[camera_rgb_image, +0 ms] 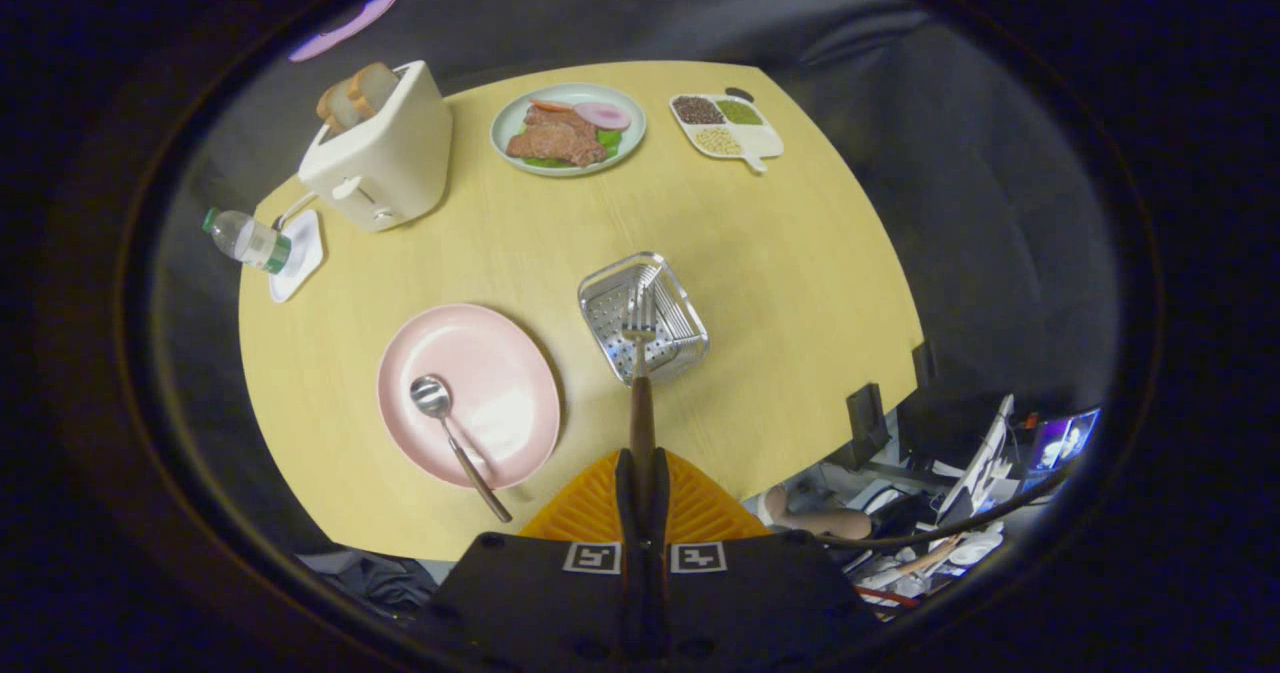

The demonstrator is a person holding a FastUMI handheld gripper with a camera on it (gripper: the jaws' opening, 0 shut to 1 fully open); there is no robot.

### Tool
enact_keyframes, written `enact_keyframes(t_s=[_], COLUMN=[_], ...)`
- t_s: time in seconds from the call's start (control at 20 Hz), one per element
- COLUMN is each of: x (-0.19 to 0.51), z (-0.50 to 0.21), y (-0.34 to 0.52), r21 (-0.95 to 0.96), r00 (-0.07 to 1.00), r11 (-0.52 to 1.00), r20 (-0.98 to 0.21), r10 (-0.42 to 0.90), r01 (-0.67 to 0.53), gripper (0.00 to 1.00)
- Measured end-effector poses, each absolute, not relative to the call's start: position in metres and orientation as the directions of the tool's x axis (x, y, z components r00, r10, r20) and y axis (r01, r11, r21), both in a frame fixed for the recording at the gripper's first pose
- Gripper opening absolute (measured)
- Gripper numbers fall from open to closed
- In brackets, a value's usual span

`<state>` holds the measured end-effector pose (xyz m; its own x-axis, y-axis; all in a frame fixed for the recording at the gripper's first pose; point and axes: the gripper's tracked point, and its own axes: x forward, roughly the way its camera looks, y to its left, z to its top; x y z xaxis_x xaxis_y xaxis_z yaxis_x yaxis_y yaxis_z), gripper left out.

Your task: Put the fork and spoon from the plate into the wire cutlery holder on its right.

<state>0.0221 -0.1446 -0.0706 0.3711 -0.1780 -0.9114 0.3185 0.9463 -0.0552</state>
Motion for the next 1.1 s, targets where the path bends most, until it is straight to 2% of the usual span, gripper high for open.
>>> enact_keyframes(t_s=[0.4, 0.65, 1.0, 1.1], x=[0.040, 0.045, 0.035, 0.033], z=[-0.105, -0.113, -0.097, -0.087], y=[-0.148, -0.155, -0.162, -0.160], r21=[-0.042, -0.068, -0.086, -0.092], r00=[0.324, 0.327, 0.358, 0.374], r11=[0.963, 0.968, 0.956, 0.954], r20=[-0.937, -0.933, -0.915, -0.906], r10=[-0.131, -0.148, -0.187, -0.199], r01=[0.268, 0.243, 0.280, 0.286], gripper=[0.06, 0.15, 1.00, 1.00])
